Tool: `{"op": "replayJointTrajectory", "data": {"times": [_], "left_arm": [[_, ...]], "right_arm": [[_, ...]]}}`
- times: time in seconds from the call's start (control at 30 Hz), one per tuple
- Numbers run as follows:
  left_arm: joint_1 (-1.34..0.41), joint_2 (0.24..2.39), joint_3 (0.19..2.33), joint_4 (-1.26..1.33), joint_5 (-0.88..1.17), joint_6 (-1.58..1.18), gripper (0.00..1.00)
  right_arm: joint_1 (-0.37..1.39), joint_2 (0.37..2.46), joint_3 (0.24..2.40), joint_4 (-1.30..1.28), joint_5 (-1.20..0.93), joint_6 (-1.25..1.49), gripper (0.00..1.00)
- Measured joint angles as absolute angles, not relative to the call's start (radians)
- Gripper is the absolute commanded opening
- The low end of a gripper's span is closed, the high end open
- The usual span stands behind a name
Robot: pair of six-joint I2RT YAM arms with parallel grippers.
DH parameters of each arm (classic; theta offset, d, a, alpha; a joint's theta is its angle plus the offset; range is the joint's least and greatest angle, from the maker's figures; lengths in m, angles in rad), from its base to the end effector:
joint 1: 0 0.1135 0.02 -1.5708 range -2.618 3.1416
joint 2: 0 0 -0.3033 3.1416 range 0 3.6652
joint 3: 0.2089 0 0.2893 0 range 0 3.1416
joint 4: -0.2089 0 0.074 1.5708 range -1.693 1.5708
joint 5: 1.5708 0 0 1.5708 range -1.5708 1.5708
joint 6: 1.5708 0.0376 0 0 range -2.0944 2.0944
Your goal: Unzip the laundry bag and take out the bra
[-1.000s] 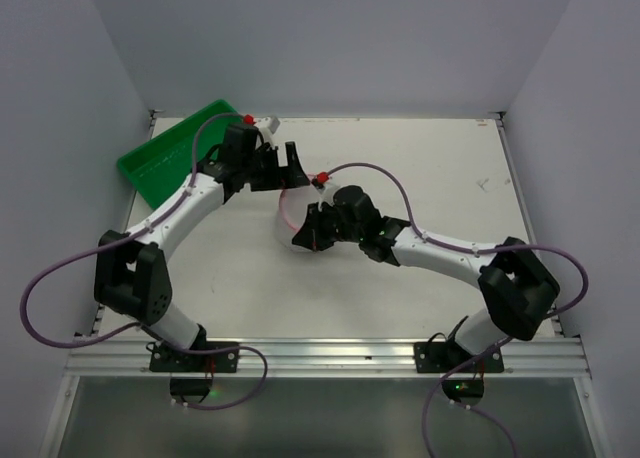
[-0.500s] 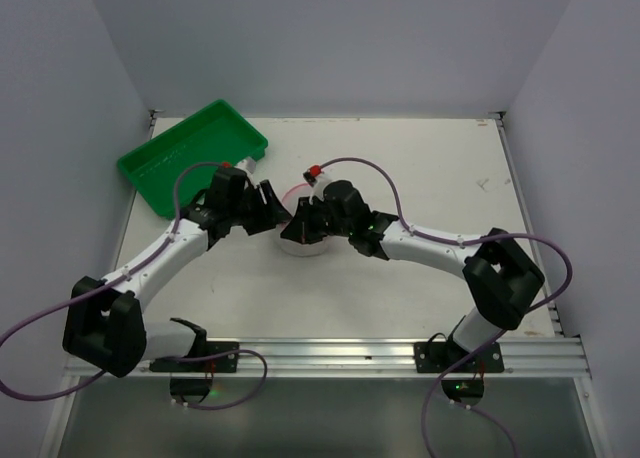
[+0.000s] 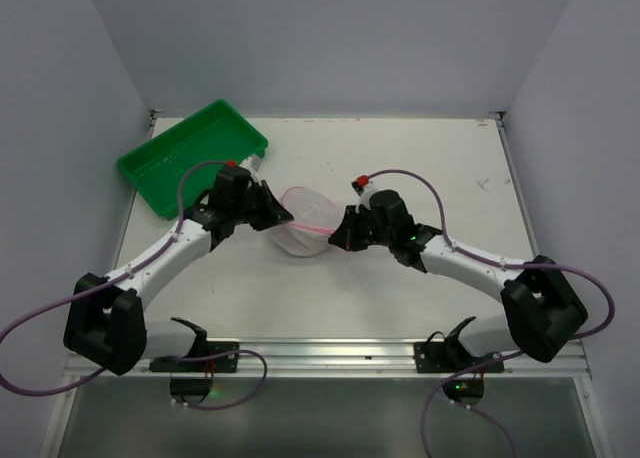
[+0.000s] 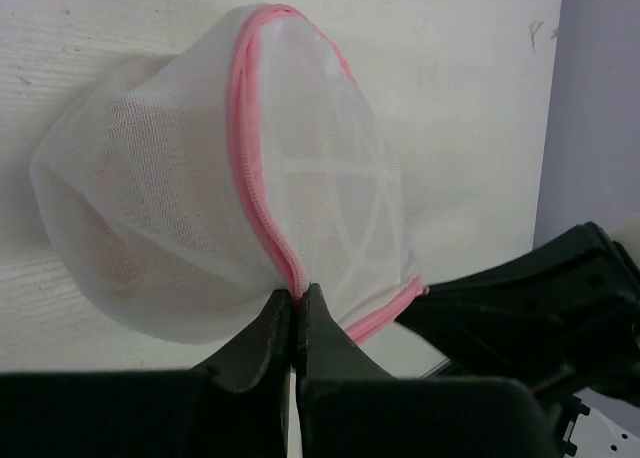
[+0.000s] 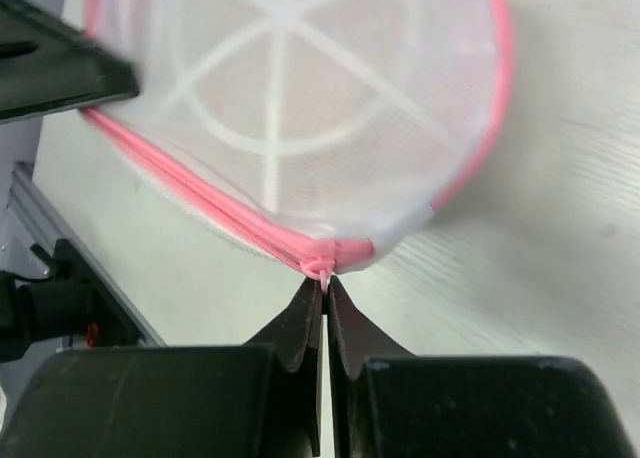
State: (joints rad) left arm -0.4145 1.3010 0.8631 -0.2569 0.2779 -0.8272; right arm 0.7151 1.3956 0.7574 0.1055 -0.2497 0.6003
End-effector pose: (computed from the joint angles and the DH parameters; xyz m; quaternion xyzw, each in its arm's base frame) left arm 0.2755 -0.1325 0.2696 -0.1263 0.8899 -0.3464 0.2687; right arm 0.2395 0.2203 0.2357 -0.1111 0.8566 0.3864 0.3234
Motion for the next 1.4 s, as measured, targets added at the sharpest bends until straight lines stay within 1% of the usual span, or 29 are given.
{"op": "replayJointTrajectory", "data": {"times": [0.1, 0.27, 0.33, 0.37, 0.4, 0.43, 0.47, 0.5, 0.53, 0.57, 0.63, 0.67, 0.73, 0.77, 0.83, 0.87, 1.03, 1.2, 1.27, 1.4], "left_arm": [[-0.407, 1.301, 0.837, -0.224, 0.3, -0.83, 0.0], [-0.406, 1.286, 0.738, -0.173, 0.316, -0.847, 0.0], [-0.406, 1.251, 0.683, -0.146, 0.317, -0.87, 0.09], [-0.406, 1.222, 0.651, -0.126, 0.318, -0.883, 0.22], [-0.408, 1.185, 0.617, -0.111, 0.317, -0.894, 0.3], [-0.411, 1.151, 0.59, -0.107, 0.314, -0.906, 0.42], [-0.417, 1.105, 0.554, -0.098, 0.306, -0.922, 0.68], [-0.426, 1.056, 0.517, -0.088, 0.296, -0.933, 0.78], [-0.436, 1.007, 0.485, -0.085, 0.286, -0.954, 0.85], [-0.445, 0.96, 0.456, -0.085, 0.276, -0.968, 0.95], [-0.456, 0.875, 0.42, -0.098, 0.254, -0.987, 1.0], [-0.456, 0.841, 0.414, -0.108, 0.239, -0.992, 1.0], [-0.454, 0.794, 0.422, -0.131, 0.204, -0.991, 1.0], [-0.451, 0.781, 0.435, -0.152, 0.187, -0.984, 1.0], [-0.444, 0.783, 0.476, -0.191, 0.154, -0.973, 0.99], [-0.438, 0.793, 0.5, -0.207, 0.141, -0.965, 0.95], [-0.394, 0.913, 0.581, -0.203, 0.109, -0.92, 0.85], [-0.384, 1.07, 0.589, -0.178, 0.115, -0.898, 0.74], [-0.384, 1.091, 0.579, -0.165, 0.12, -0.897, 0.71], [-0.384, 1.079, 0.536, -0.12, 0.123, -0.897, 0.69]], "right_arm": [[0.639, 1.372, 0.725, 0.067, -0.257, 0.575, 0.0], [0.648, 1.402, 0.765, -0.001, -0.266, 0.532, 0.0], [0.648, 1.426, 0.786, -0.015, -0.274, 0.524, 0.0], [0.648, 1.433, 0.794, -0.024, -0.279, 0.518, 0.02], [0.649, 1.438, 0.805, -0.04, -0.279, 0.51, 0.09], [0.648, 1.44, 0.815, -0.055, -0.276, 0.501, 0.15], [0.644, 1.441, 0.828, -0.071, -0.27, 0.485, 0.21], [0.64, 1.441, 0.842, -0.087, -0.262, 0.47, 0.33], [0.637, 1.441, 0.857, -0.1, -0.252, 0.454, 0.39], [0.634, 1.441, 0.872, -0.115, -0.244, 0.437, 0.49], [0.632, 1.435, 0.9, -0.148, -0.221, 0.408, 0.59], [0.632, 1.43, 0.913, -0.167, -0.213, 0.397, 0.67], [0.635, 1.407, 0.929, -0.197, -0.192, 0.377, 0.73], [0.637, 1.389, 0.936, -0.217, -0.178, 0.369, 0.78], [0.647, 1.343, 0.95, -0.253, -0.144, 0.356, 0.82], [0.653, 1.318, 0.961, -0.27, -0.13, 0.351, 0.84], [0.709, 1.245, 1.039, -0.296, -0.042, 0.324, 0.84], [0.746, 1.257, 1.12, -0.304, 0.003, 0.281, 0.85], [0.762, 1.287, 1.155, -0.301, 0.02, 0.243, 0.85], [0.805, 1.376, 1.204, -0.287, 0.036, 0.153, 0.87]]}}
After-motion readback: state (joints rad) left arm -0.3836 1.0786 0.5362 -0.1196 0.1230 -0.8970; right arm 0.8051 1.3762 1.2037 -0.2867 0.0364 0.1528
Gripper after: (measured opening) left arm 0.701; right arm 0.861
